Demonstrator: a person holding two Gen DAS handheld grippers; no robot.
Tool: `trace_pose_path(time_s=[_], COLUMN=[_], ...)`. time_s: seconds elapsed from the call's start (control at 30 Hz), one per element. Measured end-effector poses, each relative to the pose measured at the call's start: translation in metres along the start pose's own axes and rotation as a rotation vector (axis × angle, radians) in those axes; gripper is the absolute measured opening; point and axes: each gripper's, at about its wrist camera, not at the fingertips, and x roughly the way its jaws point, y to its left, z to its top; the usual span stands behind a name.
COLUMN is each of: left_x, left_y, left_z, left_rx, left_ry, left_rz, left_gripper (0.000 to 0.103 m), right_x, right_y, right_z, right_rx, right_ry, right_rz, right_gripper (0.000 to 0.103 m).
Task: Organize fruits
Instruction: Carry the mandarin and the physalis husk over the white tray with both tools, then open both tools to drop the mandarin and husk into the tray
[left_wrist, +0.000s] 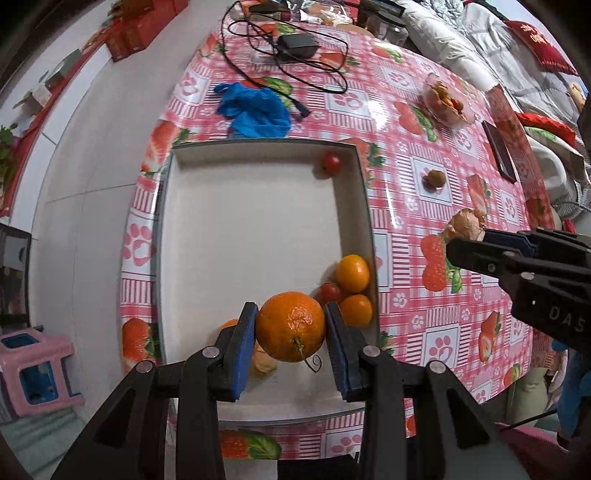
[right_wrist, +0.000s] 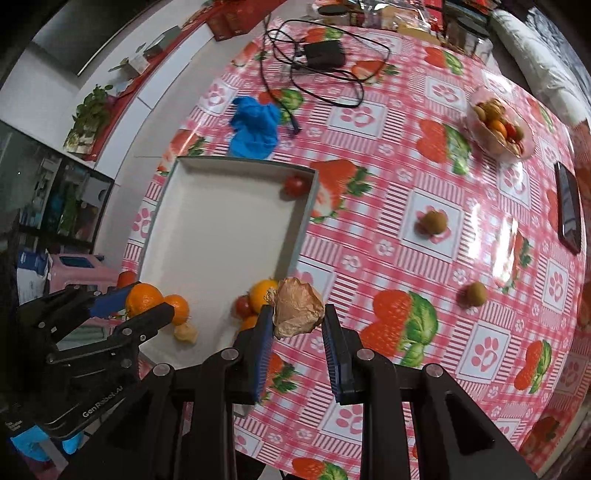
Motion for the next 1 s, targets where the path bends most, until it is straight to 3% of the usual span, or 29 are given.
trace_pose_path(time_s=[1.0], left_x=[0.008], left_y=[0.046], left_z=[-0.008], left_rx=[-0.031], left_ry=[0.027], left_rz=[0.031], left_gripper=[0.04], right_x=[0.021], right_y=[0.053], right_z=[0.011], right_rx=[-0.081], right_ry=[0.045], right_rz=[0.02], right_gripper=[0.028])
